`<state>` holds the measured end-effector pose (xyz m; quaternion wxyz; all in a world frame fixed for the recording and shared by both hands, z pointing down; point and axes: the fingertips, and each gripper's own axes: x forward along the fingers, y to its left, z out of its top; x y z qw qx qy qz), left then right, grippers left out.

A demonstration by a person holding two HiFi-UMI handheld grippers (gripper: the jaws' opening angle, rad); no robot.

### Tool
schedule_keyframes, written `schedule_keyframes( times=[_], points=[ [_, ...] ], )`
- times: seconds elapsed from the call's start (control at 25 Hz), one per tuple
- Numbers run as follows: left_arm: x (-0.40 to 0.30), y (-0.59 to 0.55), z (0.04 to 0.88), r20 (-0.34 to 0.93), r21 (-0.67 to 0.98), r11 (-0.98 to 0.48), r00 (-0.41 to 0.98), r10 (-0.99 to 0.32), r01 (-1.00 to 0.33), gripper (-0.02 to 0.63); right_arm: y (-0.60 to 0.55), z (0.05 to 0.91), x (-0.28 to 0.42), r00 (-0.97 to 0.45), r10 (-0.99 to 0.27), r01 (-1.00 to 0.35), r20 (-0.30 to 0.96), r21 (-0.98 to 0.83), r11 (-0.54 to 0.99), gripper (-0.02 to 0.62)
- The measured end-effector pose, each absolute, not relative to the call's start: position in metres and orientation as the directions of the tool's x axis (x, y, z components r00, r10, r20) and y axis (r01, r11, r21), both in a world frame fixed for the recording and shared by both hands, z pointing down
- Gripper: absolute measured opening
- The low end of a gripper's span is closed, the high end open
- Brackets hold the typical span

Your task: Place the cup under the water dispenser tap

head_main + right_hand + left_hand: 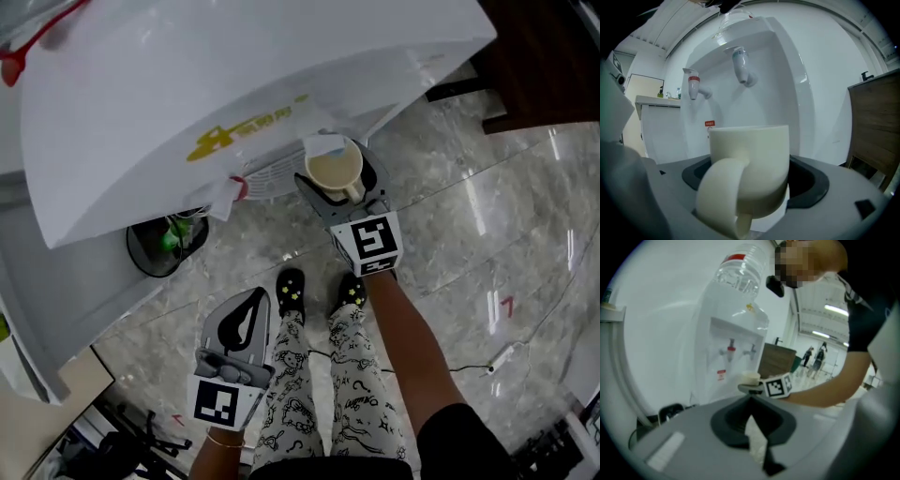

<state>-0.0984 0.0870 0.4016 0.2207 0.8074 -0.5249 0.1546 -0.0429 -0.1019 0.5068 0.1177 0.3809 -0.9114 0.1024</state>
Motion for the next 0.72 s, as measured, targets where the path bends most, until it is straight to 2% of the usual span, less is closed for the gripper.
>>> schedule_keyframes(
  times=[0.12, 0.32, 0.72],
  points=[
    [-0.096, 0.088, 0.405, 0.493, 0.178, -0.373, 0.411, -0.767, -0.91, -0.003, -0.113, 0.516, -0.046, -0.661, -0.697, -0.742, 0.277, -0.107, 0.661, 0.414],
    [-0.093, 0.092, 0.412, 0.503, 0.289, -0.319, 0.426, -0.752, -0.903, -0.003, -0.114, 0.528, -0.051, -0.637, -0.718, -0.761, 0.279, -0.08, 0.644, 0.414],
    [-0.074, 0.095, 0.409, 0.465, 0.358, -0.369, 0.507, -0.726, -0.858, -0.003, -0.113, 0.53, -0.051, -0.625, -0.719, -0.769, 0.303, -0.08, 0.634, 0.414]
  ],
)
